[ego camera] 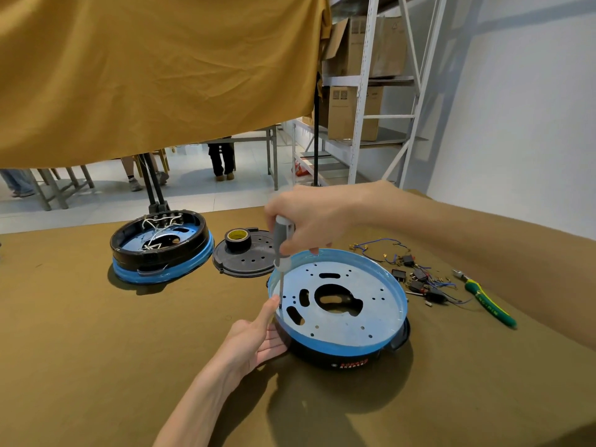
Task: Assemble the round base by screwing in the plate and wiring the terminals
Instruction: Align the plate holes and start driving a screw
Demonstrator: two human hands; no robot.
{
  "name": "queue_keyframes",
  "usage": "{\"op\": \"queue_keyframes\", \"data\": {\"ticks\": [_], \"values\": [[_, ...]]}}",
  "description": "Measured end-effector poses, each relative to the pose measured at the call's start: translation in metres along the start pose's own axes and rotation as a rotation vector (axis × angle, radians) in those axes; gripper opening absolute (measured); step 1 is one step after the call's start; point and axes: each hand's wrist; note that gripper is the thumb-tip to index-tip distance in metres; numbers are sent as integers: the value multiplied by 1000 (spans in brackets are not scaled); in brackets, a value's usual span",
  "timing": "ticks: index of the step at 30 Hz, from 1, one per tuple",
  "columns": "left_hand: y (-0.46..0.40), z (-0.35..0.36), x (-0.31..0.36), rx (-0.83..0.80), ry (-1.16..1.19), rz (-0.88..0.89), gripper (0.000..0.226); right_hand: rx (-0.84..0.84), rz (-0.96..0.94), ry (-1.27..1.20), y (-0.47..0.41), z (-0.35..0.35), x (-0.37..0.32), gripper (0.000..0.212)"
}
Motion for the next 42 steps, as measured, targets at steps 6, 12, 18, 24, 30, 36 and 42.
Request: {"op": "queue_keyframes", "data": {"ticks": [6,12,18,24,30,36,42], "values": [[-2,-1,-2,15,6,10,93,42,53,94,-3,-1,-6,44],[-2,0,-2,7,22,16,92,47,12,-11,-7,0,-4,31],[-2,0,-1,-3,10,13,87,-6,77,23,-6,-3,5,27],[-2,0,-1,4,13,7,88,97,60,-20,-7,4,8,39],[-2,-2,-1,-1,18,-8,89,-4,1,-50,-3,-1,14,22],[0,-1,0,-12,20,-6,83,140,59,-32,-3,8,17,42],[3,-1,2,-3,30,-11,79,52,-31,-9,-3,1,14,26]]}}
Point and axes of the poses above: each hand's wrist, its own y-axis away from the middle knuckle, its own z-axis out of the palm, x = y × z, and after that the axes turned 4 degrees about z, right-handed
